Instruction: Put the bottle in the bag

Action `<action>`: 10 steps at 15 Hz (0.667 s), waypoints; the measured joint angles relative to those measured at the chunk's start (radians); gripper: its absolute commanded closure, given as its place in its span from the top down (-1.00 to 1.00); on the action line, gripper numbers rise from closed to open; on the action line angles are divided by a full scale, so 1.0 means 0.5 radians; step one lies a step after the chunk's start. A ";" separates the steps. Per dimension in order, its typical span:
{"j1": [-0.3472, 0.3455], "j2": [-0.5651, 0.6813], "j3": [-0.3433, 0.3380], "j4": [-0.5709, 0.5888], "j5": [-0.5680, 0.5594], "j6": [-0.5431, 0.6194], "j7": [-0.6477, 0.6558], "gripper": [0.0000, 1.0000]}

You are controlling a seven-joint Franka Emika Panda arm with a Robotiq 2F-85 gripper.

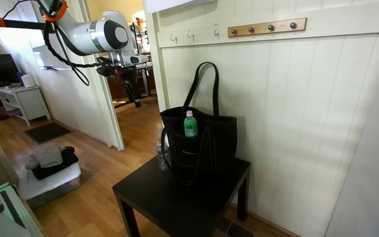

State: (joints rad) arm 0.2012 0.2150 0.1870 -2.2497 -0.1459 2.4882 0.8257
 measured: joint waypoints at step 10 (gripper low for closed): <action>0.064 0.231 -0.057 0.099 0.033 0.001 -0.002 1.00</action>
State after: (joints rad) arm 0.2331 0.3303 0.1586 -2.2004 -0.1296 2.4888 0.8248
